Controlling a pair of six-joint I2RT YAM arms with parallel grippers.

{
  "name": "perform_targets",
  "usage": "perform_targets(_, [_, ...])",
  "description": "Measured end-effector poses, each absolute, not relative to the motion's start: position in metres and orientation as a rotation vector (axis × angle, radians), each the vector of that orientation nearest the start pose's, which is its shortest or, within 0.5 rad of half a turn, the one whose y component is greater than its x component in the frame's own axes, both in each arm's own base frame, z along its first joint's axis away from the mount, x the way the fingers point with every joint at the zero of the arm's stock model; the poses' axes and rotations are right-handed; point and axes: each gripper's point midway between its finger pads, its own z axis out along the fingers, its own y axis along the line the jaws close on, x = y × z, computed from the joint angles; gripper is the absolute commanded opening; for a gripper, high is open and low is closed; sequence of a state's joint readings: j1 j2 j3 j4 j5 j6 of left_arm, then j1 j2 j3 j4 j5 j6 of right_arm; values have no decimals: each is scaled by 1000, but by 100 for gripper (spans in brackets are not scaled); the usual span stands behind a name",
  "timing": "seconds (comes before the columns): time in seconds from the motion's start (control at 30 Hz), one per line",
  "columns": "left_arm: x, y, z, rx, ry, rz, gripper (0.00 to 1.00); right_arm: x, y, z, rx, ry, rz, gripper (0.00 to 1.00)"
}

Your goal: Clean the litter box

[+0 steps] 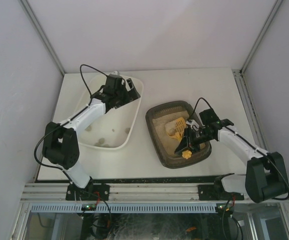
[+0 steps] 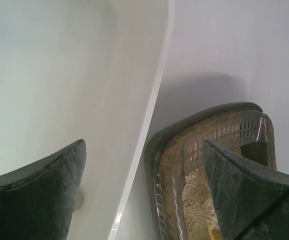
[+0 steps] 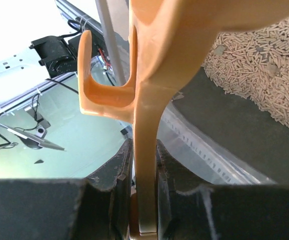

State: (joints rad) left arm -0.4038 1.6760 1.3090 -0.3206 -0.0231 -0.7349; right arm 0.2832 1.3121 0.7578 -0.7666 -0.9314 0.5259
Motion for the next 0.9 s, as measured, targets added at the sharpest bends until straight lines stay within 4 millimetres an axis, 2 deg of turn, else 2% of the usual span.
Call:
perform_targets(0.2, [430, -207, 163, -284, 2291, -525, 100, 136, 188, 136, 128, 2833, 1467, 0])
perform_targets(0.43, [426, -203, 156, -159, 2312, -450, 100, 106, 179, 129, 114, 2746, 1474, 0])
perform_targets(0.63, [426, -195, 152, -136, 2320, -387, 100, 118, 176, 142, 101, 2568, 1476, 0])
perform_targets(0.9, [418, -192, 145, -130, 2357, -352, 100, 133, 180, 141, 101, 2537, 1514, 0])
